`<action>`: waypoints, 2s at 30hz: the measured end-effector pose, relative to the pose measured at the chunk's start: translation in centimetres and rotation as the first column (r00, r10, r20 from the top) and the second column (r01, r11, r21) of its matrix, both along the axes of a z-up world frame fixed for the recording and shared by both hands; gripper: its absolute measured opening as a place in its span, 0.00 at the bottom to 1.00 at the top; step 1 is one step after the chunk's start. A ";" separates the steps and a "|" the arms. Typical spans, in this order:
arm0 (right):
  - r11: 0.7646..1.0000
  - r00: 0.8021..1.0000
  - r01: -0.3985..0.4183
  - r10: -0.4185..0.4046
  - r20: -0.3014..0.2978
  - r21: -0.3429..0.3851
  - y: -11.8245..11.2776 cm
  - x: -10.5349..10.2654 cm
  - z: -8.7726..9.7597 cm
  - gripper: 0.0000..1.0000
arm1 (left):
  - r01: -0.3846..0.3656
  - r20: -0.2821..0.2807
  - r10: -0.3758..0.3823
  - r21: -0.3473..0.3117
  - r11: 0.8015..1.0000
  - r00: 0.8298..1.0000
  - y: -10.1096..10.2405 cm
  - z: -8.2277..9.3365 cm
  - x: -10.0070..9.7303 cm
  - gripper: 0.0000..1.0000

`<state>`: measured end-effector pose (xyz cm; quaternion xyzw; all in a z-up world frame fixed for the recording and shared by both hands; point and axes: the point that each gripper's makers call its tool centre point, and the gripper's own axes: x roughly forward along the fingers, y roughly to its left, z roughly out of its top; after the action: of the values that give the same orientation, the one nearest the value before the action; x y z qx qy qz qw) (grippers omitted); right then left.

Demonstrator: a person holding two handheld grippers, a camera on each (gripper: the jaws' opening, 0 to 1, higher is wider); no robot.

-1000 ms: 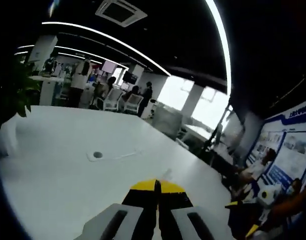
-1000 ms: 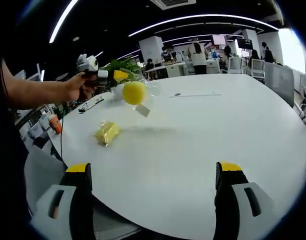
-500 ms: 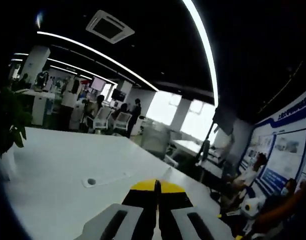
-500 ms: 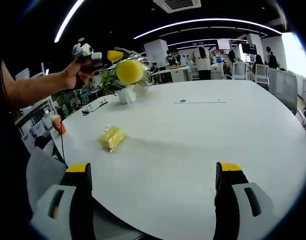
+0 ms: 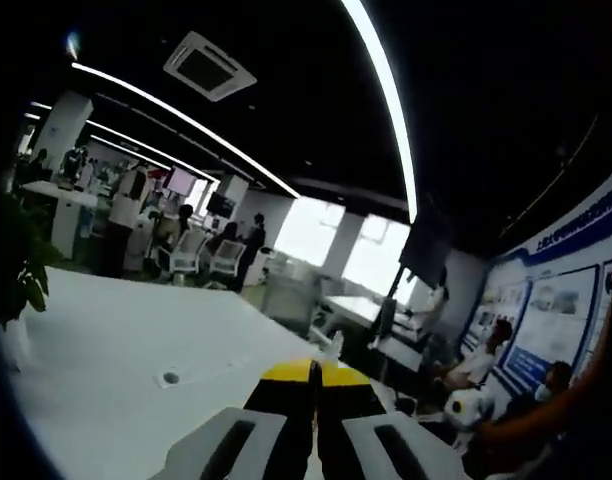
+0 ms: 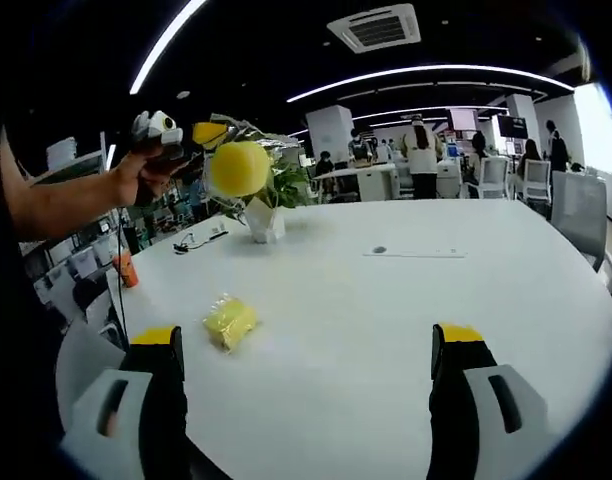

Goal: Compare the silicone blocks by pressing each to a similar depth, holding the contact briefly, and releasing to observe deformation and rebound differences across the visible hardness samples.

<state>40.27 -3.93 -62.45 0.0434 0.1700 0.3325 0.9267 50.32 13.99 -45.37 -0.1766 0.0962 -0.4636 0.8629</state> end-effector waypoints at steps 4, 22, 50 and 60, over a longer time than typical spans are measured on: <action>0.996 0.992 -0.084 0.086 0.089 -0.030 1.2 1.0 2.5 0.96 | 0.014 -0.001 -0.014 -0.008 1.000 1.000 0.0 0.3 -0.8 0.00; 0.934 0.926 -0.341 0.314 0.208 0.107 7.6 2.7 9.3 0.96 | 0.083 -0.007 -0.083 0.018 0.996 0.997 -1.2 -0.1 -3.9 0.00; 0.871 0.883 -0.436 0.365 0.295 0.227 12.9 4.4 11.3 0.76 | 0.163 -0.005 -0.164 -0.092 0.982 0.986 -2.3 1.9 -6.8 0.00; 0.823 0.849 -0.507 0.426 0.313 0.256 14.7 3.3 12.6 0.39 | 0.183 -0.022 -0.186 -0.096 0.978 0.982 -2.5 1.6 -7.1 0.00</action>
<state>43.60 10.81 -49.82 0.1135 0.0034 0.5768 0.8089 43.20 11.49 -43.76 -0.2142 0.1036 -0.5430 0.8053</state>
